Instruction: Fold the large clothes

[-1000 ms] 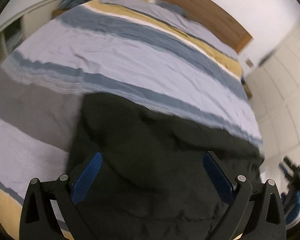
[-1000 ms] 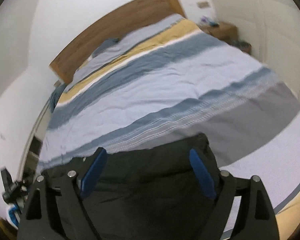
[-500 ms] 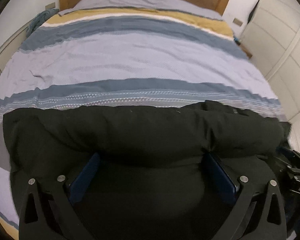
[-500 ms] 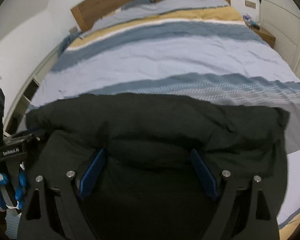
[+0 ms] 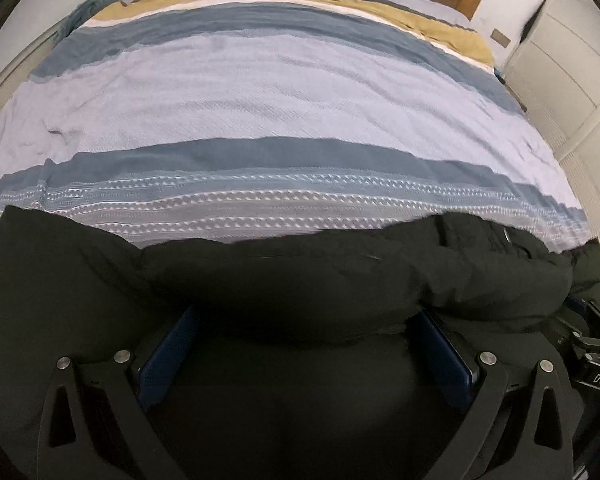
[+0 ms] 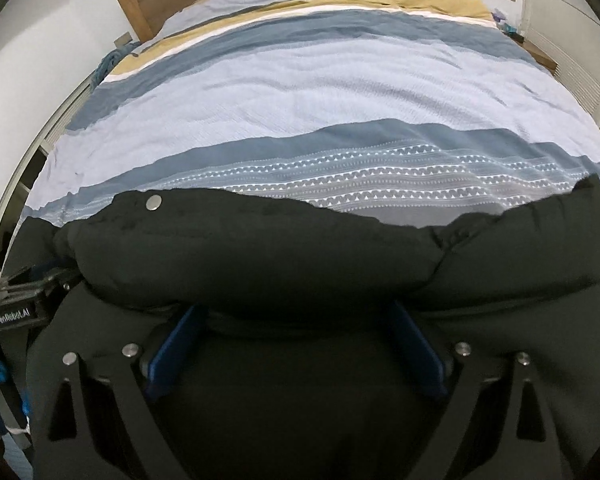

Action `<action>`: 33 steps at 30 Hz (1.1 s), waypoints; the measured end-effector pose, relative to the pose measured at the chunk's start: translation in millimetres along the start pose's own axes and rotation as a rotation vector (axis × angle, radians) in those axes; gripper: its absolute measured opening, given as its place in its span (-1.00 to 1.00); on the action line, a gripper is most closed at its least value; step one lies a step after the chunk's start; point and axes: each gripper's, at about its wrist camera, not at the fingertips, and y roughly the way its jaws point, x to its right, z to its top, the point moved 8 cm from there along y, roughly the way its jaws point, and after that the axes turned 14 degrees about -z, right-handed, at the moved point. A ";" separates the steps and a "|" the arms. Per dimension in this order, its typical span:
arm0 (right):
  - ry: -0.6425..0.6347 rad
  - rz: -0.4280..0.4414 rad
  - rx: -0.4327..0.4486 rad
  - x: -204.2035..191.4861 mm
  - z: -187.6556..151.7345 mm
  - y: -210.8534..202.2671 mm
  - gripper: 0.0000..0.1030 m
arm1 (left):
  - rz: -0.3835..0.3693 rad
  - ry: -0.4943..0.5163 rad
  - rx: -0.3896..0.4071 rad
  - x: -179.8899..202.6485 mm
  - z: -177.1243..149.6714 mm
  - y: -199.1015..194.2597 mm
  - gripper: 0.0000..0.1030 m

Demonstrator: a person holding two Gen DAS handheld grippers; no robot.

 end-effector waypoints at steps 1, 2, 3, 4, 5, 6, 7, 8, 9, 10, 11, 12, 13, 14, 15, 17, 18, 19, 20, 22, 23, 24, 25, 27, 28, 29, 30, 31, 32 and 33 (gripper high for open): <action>-0.008 0.005 0.002 5.0 0.5 -1.6 0.83 | 0.001 -0.007 0.004 -5.5 0.9 -3.2 0.99; -0.010 0.009 0.003 11.3 0.7 -3.1 0.82 | 0.006 -0.018 0.008 -14.7 1.9 -8.0 0.99; -0.003 0.009 0.003 20.9 0.2 -4.4 0.82 | 0.013 -0.023 0.010 -22.0 2.7 -11.3 0.99; 0.014 0.001 0.002 33.6 -0.6 -5.2 0.83 | 0.024 -0.030 0.013 -30.6 3.3 -14.8 0.99; 0.033 -0.001 0.000 44.0 -2.2 -5.6 0.83 | 0.047 -0.038 0.015 -42.6 3.9 -18.7 0.99; 0.071 -0.008 -0.007 61.4 -4.1 -4.7 0.83 | 0.068 -0.045 0.019 -51.6 4.3 -22.4 0.99; 0.101 -0.024 -0.010 75.3 -5.2 -3.8 0.83 | 0.105 -0.063 0.024 -65.8 5.0 -27.8 0.99; 0.128 -0.042 -0.012 89.0 -5.8 -2.3 0.83 | 0.133 -0.083 0.024 -77.0 4.8 -30.9 0.99; 0.146 -0.057 -0.016 98.5 -6.9 -0.5 0.83 | 0.161 -0.112 0.018 -89.9 4.0 -33.5 0.99; 0.165 -0.073 -0.030 111.1 -9.1 2.8 0.83 | 0.185 -0.142 0.005 -102.3 2.0 -35.1 0.99; 0.182 -0.093 -0.047 123.2 -11.6 6.1 0.83 | 0.212 -0.173 -0.016 -115.8 -1.1 -36.9 0.99; 0.197 -0.109 -0.060 133.2 -13.4 7.7 0.83 | 0.249 -0.200 -0.033 -129.9 -4.9 -41.2 0.99; 0.214 -0.127 -0.077 143.9 -16.7 8.7 0.83 | 0.277 -0.209 -0.036 -137.9 -7.1 -46.1 0.99; 0.235 -0.150 -0.097 154.4 -20.0 8.8 0.83 | 0.313 -0.216 -0.025 -147.0 -9.9 -57.3 0.99; 0.257 -0.169 -0.111 165.2 -23.1 6.5 0.82 | 0.326 -0.217 -0.007 -150.2 -11.4 -65.8 0.99; 0.286 -0.204 -0.103 179.8 -26.3 -4.4 0.83 | 0.318 -0.230 0.056 -152.0 -16.6 -89.9 0.99; 0.293 -0.221 -0.093 184.4 -27.7 -12.7 0.83 | 0.298 -0.235 0.086 -149.5 -18.0 -101.8 0.99; 0.296 -0.227 -0.071 186.1 -28.0 -23.8 0.83 | 0.273 -0.233 0.120 -143.1 -21.3 -114.2 0.99; 0.299 -0.221 -0.052 185.9 -27.8 -31.9 0.82 | 0.258 -0.222 0.139 -137.1 -21.8 -122.1 0.99; 0.299 -0.195 0.000 176.1 -25.4 -56.3 0.83 | 0.230 -0.174 0.159 -119.1 -24.6 -129.7 0.99; 0.293 -0.185 0.016 169.6 -24.4 -64.0 0.83 | 0.212 -0.143 0.163 -107.0 -25.8 -131.0 0.99; 0.283 -0.169 0.034 158.4 -24.1 -72.8 0.83 | 0.192 -0.120 0.162 -96.6 -27.9 -130.3 0.98; 0.273 -0.149 0.045 145.5 -23.9 -80.1 0.83 | 0.171 -0.103 0.159 -88.7 -30.1 -129.4 0.98; 0.249 -0.110 0.065 117.7 -23.1 -90.8 0.83 | 0.148 -0.070 0.147 -72.1 -34.5 -125.1 0.97; 0.229 -0.097 0.075 102.3 -23.4 -94.2 0.82 | 0.156 -0.046 0.135 -65.7 -37.0 -120.5 0.97; 0.202 -0.087 0.085 87.9 -24.5 -96.0 0.82 | 0.163 -0.036 0.122 -63.5 -37.6 -113.7 0.97; 0.182 -0.082 0.090 76.6 -26.2 -96.0 0.82 | 0.167 -0.030 0.100 -62.3 -41.6 -107.2 0.97; 0.153 -0.080 0.087 64.4 -29.1 -92.9 0.82 | 0.166 -0.030 0.084 -64.0 -44.9 -101.4 0.97; 0.131 -0.083 0.078 55.9 -33.3 -88.4 0.82 | 0.167 -0.035 0.077 -66.2 -50.6 -97.4 0.99; 0.106 -0.085 0.064 47.5 -38.6 -81.8 0.82 | 0.177 -0.038 0.075 -68.8 -54.1 -95.2 0.99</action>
